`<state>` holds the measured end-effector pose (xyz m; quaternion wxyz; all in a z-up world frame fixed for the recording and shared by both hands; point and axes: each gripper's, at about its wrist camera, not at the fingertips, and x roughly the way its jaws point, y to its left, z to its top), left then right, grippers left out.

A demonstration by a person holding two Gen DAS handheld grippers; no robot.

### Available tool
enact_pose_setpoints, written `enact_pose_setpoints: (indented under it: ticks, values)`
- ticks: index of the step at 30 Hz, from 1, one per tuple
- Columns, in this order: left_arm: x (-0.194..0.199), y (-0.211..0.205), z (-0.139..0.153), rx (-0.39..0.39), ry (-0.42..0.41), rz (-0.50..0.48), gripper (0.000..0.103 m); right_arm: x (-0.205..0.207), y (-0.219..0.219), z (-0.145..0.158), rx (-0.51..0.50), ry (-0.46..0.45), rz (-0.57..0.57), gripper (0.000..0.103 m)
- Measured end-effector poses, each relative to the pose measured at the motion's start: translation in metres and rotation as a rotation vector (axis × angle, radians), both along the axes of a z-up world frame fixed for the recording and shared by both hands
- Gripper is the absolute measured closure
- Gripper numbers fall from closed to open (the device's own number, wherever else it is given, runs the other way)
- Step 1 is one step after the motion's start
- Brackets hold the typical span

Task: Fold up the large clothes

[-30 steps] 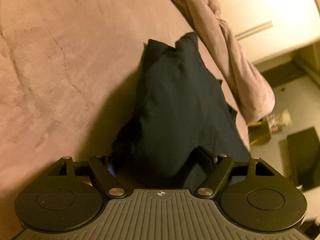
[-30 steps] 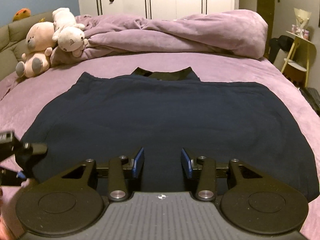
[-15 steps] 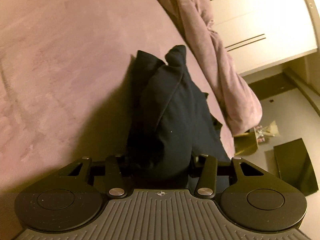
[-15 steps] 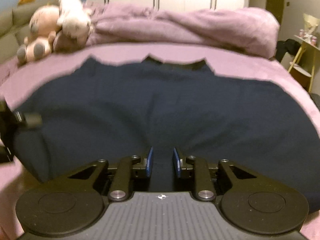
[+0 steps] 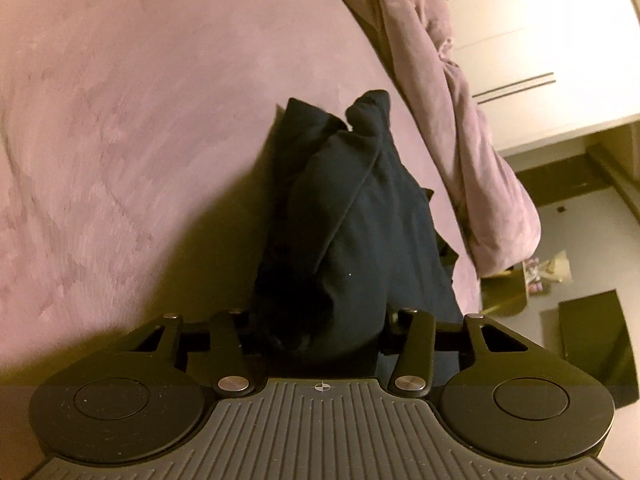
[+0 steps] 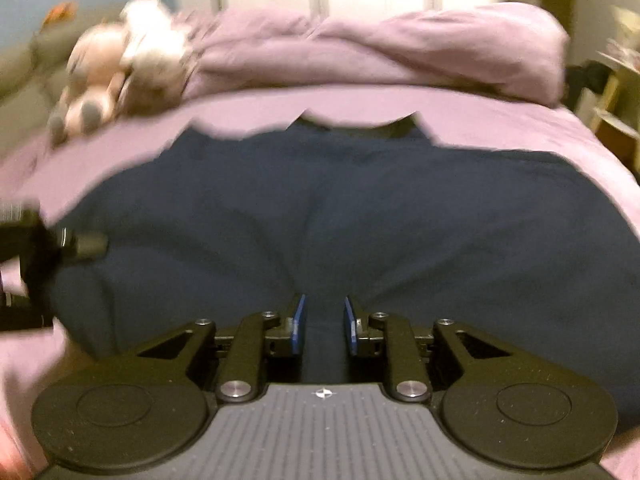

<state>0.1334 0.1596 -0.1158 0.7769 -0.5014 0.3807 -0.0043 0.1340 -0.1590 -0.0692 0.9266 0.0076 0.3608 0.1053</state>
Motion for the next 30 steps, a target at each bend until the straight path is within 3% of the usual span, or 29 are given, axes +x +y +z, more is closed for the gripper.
enact_pose_setpoints:
  ticks: [4, 8, 10, 15, 18, 23, 26, 28, 30]
  values:
    - [0.003, -0.012, 0.026, 0.117, -0.019, -0.047, 0.057, -0.014, -0.034, 0.012, -0.077, -0.105, -0.141, 0.077]
    - [0.014, -0.046, 0.078, 0.335, -0.109, -0.172, 0.059, -0.023, -0.089, 0.013, -0.012, -0.074, -0.288, 0.077]
    - [0.018, -0.072, 0.105, 0.401, -0.189, -0.240, 0.059, -0.029, -0.108, 0.014, 0.005, -0.081, -0.343, 0.075]
    - [0.028, -0.152, 0.144, 0.469, -0.337, -0.400, 0.059, -0.036, -0.151, 0.014, 0.057, -0.109, -0.482, 0.073]
    - [0.035, -0.207, 0.140, 0.476, -0.381, -0.497, 0.059, -0.040, -0.169, 0.014, 0.088, -0.107, -0.535, 0.072]
    - [0.040, -0.281, 0.097, 0.483, -0.374, -0.626, 0.055, -0.053, -0.184, 0.012, 0.103, -0.100, -0.553, 0.071]
    - [0.035, -0.301, 0.073, 0.439, -0.365, -0.674, 0.044, -0.053, -0.190, 0.015, 0.129, -0.098, -0.542, 0.070]
    - [0.022, -0.310, 0.075, 0.505, -0.403, -0.687, 0.036, -0.054, -0.194, 0.021, 0.143, -0.109, -0.527, 0.069]
    - [0.011, -0.307, 0.085, 0.506, -0.429, -0.695, 0.026, -0.054, -0.194, 0.031, 0.156, -0.132, -0.500, 0.068]
